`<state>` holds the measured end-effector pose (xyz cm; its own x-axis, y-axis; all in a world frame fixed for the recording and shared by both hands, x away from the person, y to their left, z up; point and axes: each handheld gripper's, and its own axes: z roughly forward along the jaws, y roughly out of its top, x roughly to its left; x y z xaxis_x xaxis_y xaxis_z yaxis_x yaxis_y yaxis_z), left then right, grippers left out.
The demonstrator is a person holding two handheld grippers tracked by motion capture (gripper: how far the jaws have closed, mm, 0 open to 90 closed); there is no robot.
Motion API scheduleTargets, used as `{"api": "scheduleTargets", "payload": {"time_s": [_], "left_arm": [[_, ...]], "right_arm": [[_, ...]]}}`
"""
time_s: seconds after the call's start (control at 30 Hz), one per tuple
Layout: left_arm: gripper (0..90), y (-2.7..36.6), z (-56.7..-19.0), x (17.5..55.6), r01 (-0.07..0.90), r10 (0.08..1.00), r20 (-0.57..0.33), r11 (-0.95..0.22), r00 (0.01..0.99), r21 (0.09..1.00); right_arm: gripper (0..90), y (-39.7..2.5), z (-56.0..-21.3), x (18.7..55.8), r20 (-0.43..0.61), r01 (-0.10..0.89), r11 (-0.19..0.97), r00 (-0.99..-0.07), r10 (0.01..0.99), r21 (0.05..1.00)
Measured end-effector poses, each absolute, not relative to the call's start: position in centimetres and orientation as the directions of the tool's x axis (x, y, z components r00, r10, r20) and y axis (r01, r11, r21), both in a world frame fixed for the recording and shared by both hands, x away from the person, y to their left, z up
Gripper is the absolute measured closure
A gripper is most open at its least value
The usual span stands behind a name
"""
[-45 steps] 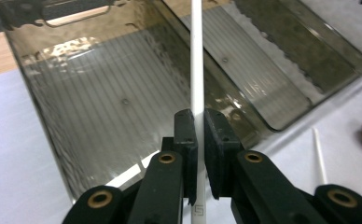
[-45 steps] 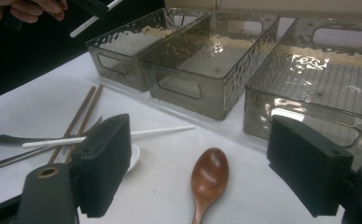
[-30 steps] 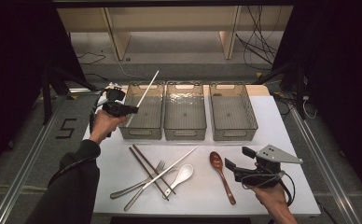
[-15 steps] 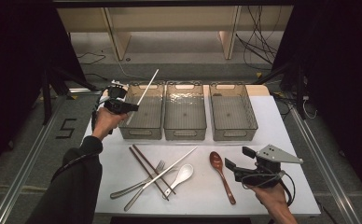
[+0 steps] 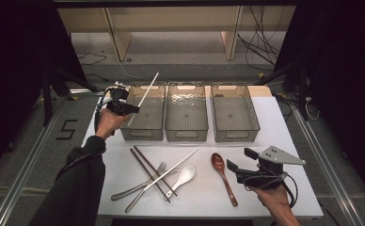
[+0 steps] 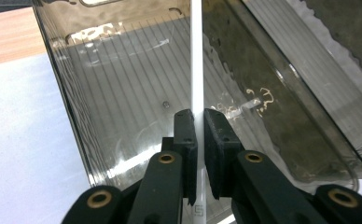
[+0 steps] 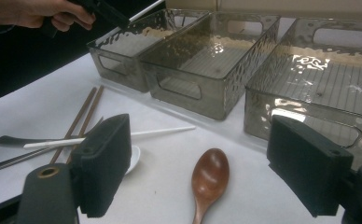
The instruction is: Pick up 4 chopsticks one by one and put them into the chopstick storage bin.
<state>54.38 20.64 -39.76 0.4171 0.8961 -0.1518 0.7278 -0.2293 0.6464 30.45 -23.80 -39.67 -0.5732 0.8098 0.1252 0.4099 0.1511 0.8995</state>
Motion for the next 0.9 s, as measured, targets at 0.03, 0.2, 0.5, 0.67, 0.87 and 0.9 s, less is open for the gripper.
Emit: {"api": "scheduleTargets", "payload": {"time_s": [0.03, 0.2, 0.5, 0.67, 0.87, 0.9], "left_arm": [[83.1, 20.7, -39.8, 54.4, 0.729, 0.898, -0.151, -0.228, 0.414, 0.645], [82.9, 21.0, -40.4, 54.5, 0.734, 0.903, -0.157, -0.213, 0.399, 0.645], [58.2, 21.1, -39.6, 54.0, 0.73, 0.902, -0.183, -0.184, 0.392, 0.658], [43.4, 20.5, -38.1, 52.5, 0.719, 0.88, -0.19, -0.213, 0.435, 0.661], [33.0, 19.8, -37.3, 50.1, 0.706, 0.85, -0.214, -0.233, 0.482, 0.668], [31.6, 19.7, -37.3, 49.7, 0.702, 0.842, -0.215, -0.241, 0.495, 0.67]], "right_arm": [[22.9, -23.8, -39.7, 30.5, 0.125, 0.41, 0.151, -0.573, 0.81, 0.9], [22.9, -23.8, -39.7, 30.4, 0.126, 0.412, 0.152, -0.573, 0.809, 0.899], [22.9, -23.8, -39.7, 30.5, 0.127, 0.413, 0.153, -0.575, 0.808, 0.898], [22.9, -23.8, -39.7, 30.4, 0.126, 0.412, 0.152, -0.574, 0.809, 0.898], [22.9, -23.8, -39.7, 30.5, 0.125, 0.413, 0.153, -0.572, 0.811, 0.898], [22.9, -23.8, -39.7, 30.5, 0.125, 0.413, 0.153, -0.572, 0.811, 0.898]]}}
